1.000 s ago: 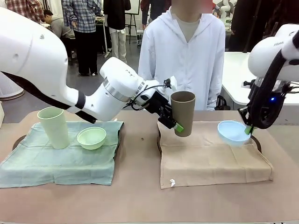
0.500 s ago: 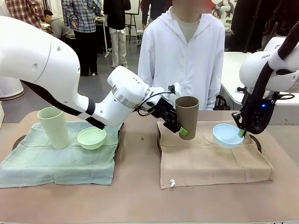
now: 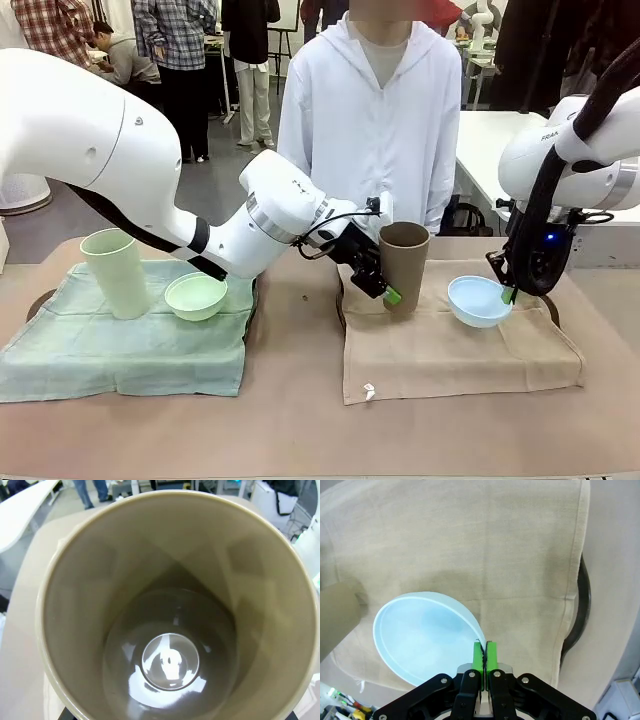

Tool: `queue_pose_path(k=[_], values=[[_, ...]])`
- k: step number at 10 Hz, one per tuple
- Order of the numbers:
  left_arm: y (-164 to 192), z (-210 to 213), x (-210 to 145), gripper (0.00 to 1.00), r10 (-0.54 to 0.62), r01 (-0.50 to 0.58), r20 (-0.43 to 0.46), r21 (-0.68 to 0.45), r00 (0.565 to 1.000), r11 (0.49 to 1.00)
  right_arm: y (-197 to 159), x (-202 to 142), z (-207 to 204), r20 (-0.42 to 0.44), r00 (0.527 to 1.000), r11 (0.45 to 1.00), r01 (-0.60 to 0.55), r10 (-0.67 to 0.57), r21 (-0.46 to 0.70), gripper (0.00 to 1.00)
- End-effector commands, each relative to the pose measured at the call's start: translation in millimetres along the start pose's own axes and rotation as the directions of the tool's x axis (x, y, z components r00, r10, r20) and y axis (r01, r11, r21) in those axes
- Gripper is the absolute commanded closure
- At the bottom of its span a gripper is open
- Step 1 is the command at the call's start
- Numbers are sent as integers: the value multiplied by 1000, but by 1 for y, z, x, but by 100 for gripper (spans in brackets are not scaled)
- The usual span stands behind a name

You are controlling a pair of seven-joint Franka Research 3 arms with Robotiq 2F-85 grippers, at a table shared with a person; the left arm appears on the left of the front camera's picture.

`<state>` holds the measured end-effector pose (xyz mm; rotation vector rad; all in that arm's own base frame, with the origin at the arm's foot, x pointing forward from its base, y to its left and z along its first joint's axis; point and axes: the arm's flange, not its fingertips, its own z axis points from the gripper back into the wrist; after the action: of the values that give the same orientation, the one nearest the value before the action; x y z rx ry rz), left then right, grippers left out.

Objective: Set up a tray with a mat and arrange the tableware.
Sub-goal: Place the Picnic Bowl and Reusable plastic cup back onto the Handle tray in front of the human's position.

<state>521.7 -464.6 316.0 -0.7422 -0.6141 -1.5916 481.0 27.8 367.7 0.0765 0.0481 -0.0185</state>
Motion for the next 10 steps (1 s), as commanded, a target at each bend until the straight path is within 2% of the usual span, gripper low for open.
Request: queue_pose_path(k=[1,6,7,8,9,10], values=[[2,-4,4,21,12,-12,-23,0,1000,1000,3,7,0,4,1000,1000,-3,3,8,97],[0,-16,-3,21,12,-13,-58,-13,998,1000,-1,8,-1,-1,1000,1000,-9,9,-10,97],[1,-16,-3,12,14,-14,-63,-13,998,1000,-1,8,-1,-17,1000,1000,-10,10,-8,86],[0,-16,-4,0,15,-16,-67,-11,998,1000,-3,8,-1,-22,1000,1000,-12,11,-12,40],[-1,-14,-4,0,14,-15,-68,-12,998,1000,-3,8,-2,-26,1000,1000,-11,11,-14,26],[-2,-14,-4,0,16,-17,-71,-10,997,1000,-4,8,-2,-30,1000,1000,-9,9,-18,0]])
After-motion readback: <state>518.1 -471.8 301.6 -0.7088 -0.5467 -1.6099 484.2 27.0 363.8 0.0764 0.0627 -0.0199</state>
